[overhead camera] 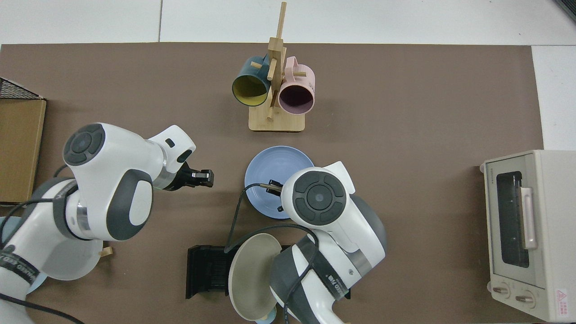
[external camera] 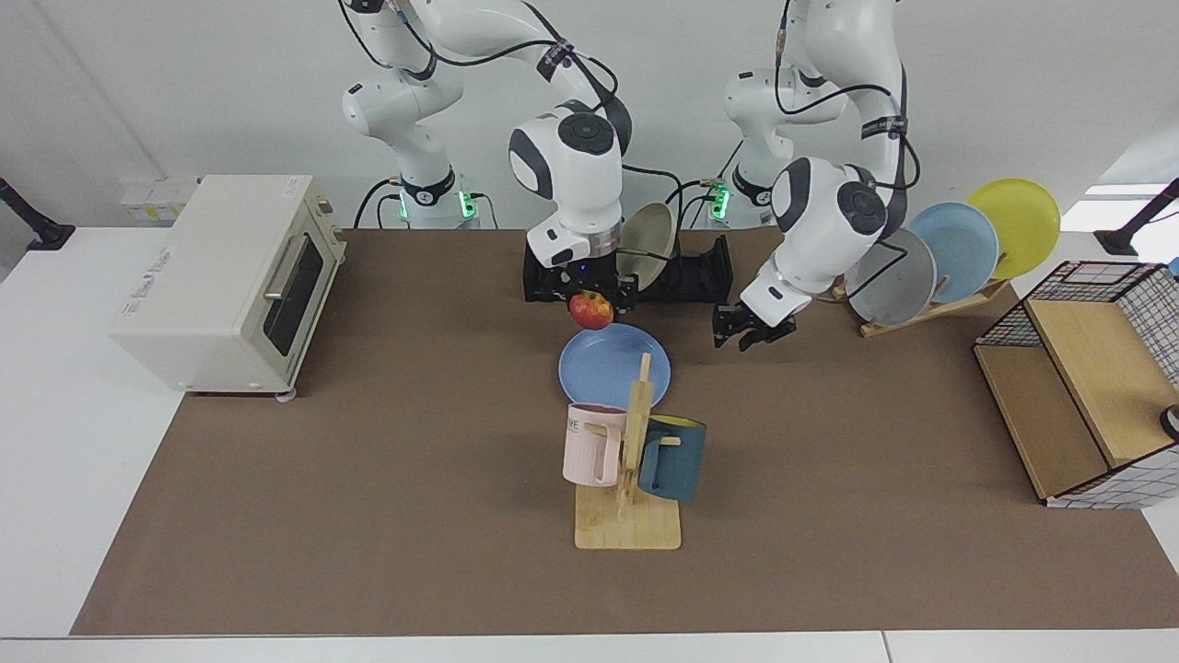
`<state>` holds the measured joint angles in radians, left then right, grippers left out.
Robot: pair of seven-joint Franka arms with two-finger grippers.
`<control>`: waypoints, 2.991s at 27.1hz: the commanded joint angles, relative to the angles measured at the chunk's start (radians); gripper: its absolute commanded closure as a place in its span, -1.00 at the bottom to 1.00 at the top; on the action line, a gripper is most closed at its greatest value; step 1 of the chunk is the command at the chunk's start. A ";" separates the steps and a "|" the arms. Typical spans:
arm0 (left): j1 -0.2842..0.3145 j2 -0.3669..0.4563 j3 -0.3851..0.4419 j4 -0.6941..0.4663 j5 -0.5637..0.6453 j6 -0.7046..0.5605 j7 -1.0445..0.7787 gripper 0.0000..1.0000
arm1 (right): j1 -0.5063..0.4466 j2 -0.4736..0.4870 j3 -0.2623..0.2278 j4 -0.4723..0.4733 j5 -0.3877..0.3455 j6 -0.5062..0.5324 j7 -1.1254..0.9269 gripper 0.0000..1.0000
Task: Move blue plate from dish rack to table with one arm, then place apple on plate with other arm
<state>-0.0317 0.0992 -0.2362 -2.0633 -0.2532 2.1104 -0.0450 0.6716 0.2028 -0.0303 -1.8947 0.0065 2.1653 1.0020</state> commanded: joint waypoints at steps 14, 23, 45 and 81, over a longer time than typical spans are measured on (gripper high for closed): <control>0.068 -0.035 0.041 0.468 0.367 -0.558 0.033 -0.39 | 0.017 0.207 -0.005 0.082 -0.010 0.156 0.047 0.97; 0.059 -0.072 0.072 0.505 0.342 -0.582 0.074 -1.00 | 0.013 0.228 -0.005 0.062 0.004 0.191 0.040 -0.29; 0.045 -0.141 0.095 0.483 0.252 -0.609 0.093 -1.00 | -0.096 -0.019 -0.019 0.094 0.006 -0.064 -0.301 -1.00; 0.058 -0.148 0.100 0.485 0.252 -0.624 0.083 -1.00 | -0.576 -0.252 -0.023 0.141 0.003 -0.412 -1.031 -1.00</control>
<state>0.0307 -0.0346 -0.1479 -1.5695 0.0089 1.4895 0.0364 0.1081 -0.0331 -0.0668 -1.7817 0.0056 1.8185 -0.0109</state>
